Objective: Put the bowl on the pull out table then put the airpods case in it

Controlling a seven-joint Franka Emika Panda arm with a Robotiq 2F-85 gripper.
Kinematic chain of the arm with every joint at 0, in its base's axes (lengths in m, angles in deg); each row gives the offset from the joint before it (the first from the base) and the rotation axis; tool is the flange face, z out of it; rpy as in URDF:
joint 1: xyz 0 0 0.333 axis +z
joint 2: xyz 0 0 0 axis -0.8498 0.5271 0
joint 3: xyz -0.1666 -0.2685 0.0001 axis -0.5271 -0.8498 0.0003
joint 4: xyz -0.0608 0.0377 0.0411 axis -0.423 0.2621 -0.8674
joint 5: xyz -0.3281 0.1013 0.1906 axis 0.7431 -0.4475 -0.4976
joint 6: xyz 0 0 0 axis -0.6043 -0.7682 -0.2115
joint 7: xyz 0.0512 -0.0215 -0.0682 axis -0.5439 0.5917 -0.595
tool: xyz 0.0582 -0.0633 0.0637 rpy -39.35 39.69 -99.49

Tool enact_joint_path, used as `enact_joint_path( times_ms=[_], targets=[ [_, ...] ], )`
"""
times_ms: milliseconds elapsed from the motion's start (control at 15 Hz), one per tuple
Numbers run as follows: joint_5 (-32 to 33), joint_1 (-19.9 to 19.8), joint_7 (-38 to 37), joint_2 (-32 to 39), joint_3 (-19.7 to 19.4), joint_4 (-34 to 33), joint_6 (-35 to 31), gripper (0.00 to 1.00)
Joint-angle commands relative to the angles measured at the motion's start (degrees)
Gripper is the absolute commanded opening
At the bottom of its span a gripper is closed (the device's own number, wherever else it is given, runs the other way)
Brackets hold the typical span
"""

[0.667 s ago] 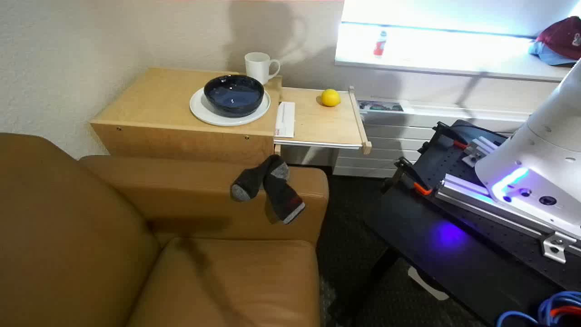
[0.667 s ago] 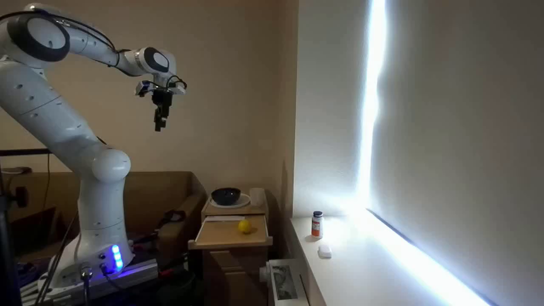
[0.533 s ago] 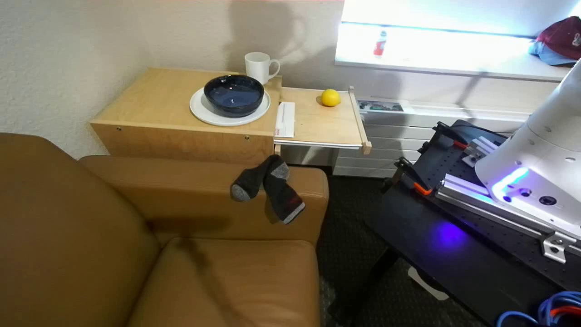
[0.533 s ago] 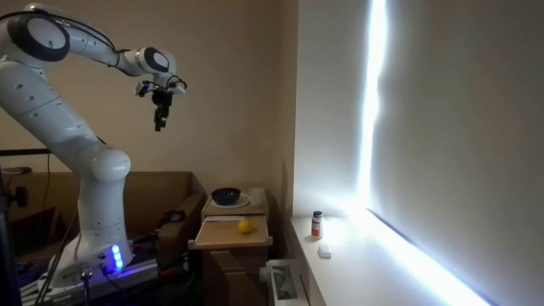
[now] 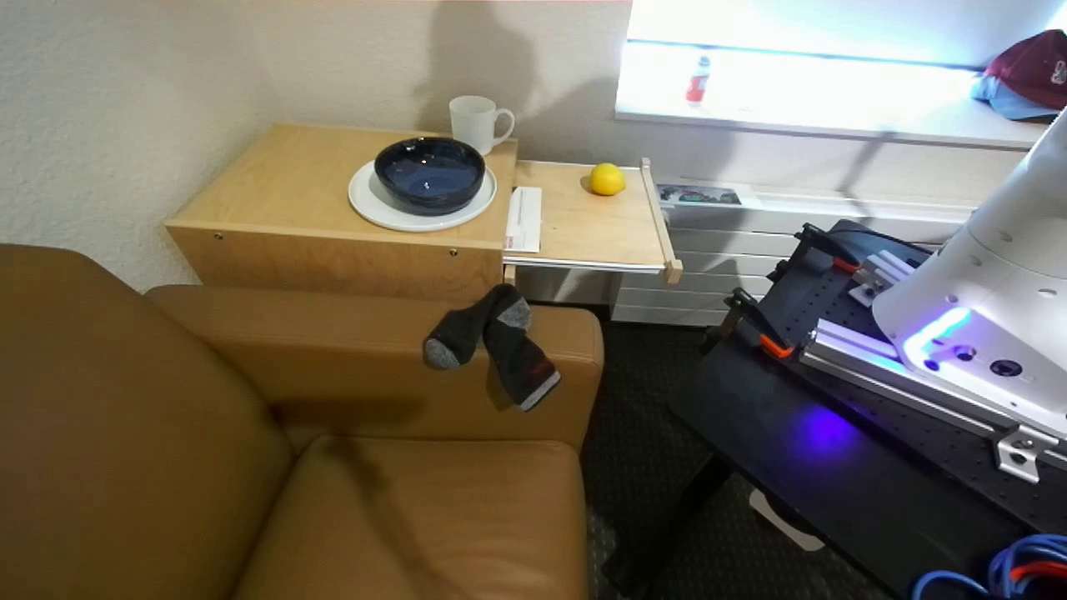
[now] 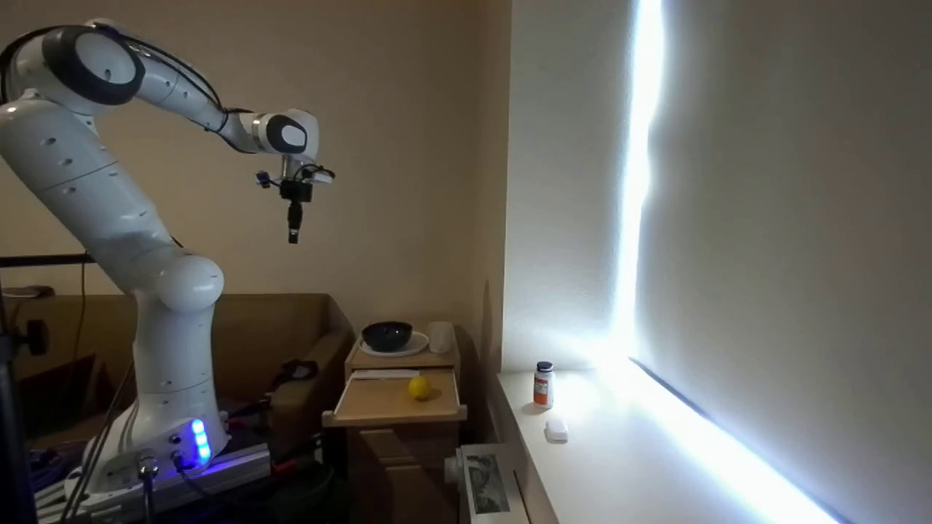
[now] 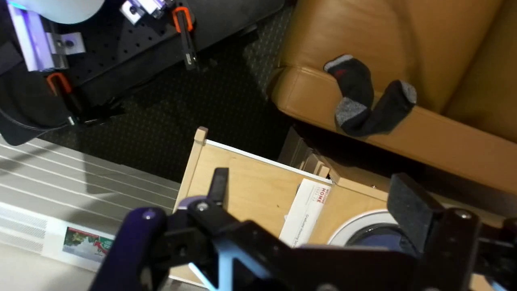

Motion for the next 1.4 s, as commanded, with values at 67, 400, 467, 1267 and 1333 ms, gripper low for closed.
enact_joint_path(
  times_ms=[67,400,467,1267,1333],
  targets=[
    [0.1,1.4,-6.8,3.6,-0.5,0.2,-6.2,1.00],
    [0.9,2.5,-5.8,4.1,-1.4,0.6,-5.4,1.00],
    [1.6,2.2,-6.0,6.7,-1.2,0.0,-5.2,1.00],
    [18.5,5.2,-26.2,38.7,-3.9,-12.1,-32.9,1.00],
    [22.5,6.1,-29.7,35.7,-5.4,-8.4,-32.5,1.00]
  ],
)
